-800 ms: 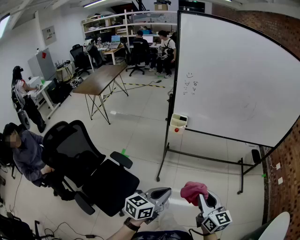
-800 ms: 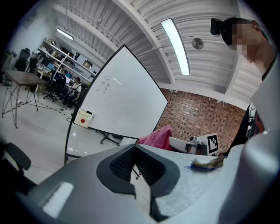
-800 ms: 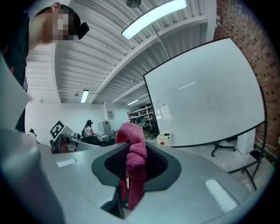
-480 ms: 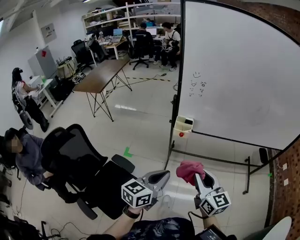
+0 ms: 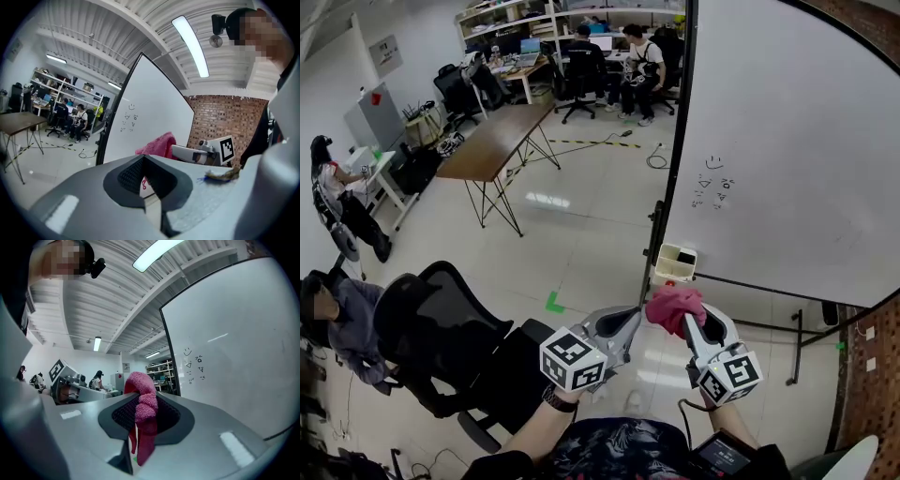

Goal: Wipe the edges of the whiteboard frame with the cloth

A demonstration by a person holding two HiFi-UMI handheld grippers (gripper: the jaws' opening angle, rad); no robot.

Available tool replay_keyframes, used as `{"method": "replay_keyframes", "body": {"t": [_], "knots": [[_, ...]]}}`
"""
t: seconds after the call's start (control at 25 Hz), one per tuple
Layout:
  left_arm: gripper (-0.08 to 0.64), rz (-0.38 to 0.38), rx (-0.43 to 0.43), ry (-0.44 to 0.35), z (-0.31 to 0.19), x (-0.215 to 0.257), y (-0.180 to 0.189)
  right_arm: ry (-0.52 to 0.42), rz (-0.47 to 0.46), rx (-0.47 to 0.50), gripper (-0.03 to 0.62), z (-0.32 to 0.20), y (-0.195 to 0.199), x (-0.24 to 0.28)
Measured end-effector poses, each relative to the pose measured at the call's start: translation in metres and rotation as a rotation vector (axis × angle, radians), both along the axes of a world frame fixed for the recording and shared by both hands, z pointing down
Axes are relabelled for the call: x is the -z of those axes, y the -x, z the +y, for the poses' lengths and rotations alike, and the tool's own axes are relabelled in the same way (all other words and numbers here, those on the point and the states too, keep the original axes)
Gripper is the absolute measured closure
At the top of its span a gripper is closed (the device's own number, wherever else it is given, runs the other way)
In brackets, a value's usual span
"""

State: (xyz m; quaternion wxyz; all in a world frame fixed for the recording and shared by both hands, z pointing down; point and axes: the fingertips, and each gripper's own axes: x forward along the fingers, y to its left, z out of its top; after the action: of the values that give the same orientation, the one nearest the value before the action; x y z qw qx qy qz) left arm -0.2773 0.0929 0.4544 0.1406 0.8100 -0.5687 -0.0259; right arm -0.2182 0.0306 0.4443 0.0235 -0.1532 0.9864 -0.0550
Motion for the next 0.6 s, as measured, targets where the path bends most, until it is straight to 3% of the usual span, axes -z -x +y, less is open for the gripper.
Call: {"method": "replay_keyframes", "body": {"t": [0.36, 0.6], "knots": [[0.557, -0.146, -0.099, -0.170, -0.064, 0.080, 0.083, -0.242, -0.042, -0.052, 0.514, -0.048, 0.082, 0.084], [0.557, -0.274, -0.104, -0.285, -0.098, 0.169, 0.105, -0.502, -0.109, -0.011, 0.514, -0.060, 0.115, 0.188]]}}
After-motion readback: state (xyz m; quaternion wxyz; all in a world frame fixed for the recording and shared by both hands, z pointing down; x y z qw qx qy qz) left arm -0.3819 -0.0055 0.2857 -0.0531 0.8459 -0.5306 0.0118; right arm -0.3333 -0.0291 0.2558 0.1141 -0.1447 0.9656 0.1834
